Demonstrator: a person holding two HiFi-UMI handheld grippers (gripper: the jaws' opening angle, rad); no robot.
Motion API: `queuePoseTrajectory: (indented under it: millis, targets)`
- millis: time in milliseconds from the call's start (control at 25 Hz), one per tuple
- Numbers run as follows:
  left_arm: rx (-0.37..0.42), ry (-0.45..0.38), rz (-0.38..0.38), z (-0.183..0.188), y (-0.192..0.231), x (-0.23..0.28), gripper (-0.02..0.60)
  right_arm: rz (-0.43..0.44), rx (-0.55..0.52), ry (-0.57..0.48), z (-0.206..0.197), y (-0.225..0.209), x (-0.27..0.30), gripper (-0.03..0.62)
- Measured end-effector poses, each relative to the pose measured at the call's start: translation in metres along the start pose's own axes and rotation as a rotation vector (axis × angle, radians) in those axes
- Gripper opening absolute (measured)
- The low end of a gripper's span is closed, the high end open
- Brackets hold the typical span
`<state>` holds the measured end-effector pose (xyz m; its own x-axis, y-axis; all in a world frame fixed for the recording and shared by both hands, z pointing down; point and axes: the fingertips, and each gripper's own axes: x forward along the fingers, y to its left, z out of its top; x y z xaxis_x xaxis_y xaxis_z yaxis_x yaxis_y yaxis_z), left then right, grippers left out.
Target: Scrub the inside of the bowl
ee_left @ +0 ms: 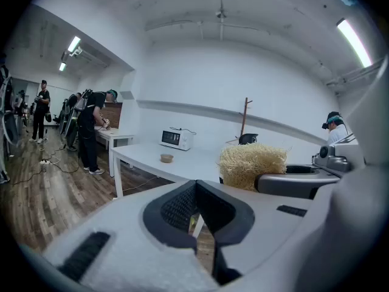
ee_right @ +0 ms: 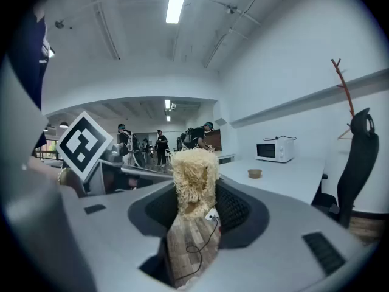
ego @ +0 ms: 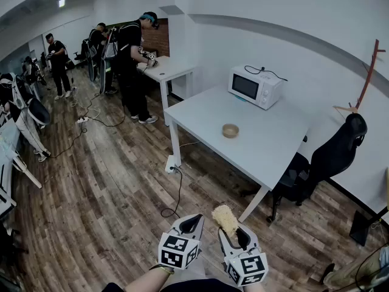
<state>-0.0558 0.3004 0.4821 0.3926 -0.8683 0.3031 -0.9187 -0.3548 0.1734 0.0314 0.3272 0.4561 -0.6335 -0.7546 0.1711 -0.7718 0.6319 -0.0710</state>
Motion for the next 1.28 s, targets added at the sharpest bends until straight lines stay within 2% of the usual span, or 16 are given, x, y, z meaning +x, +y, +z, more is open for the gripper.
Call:
queuePoseTrajectory:
  millis: [280,640,1000,1280]
  targets:
    - [-0.009,0.03,-0.005,-0.014,-0.014,-0.004,0.02,0.008,0.0,0.009,-0.003,0.002,-0.014,0.178]
    - [0.019,0.028,-0.02,-0.01,-0.029,0.002,0.02,0.008,-0.004,0.006,-0.003,-0.006,-0.021,0.178]
    - [0.024,0.033,-0.009,-0.008,-0.028,0.003,0.02,0.027,0.022,-0.033,0.005,-0.007,-0.019,0.178]
    - [0.009,0.027,0.01,-0.007,-0.02,0.009,0.02,0.022,0.034,-0.025,0.008,-0.009,-0.015,0.178]
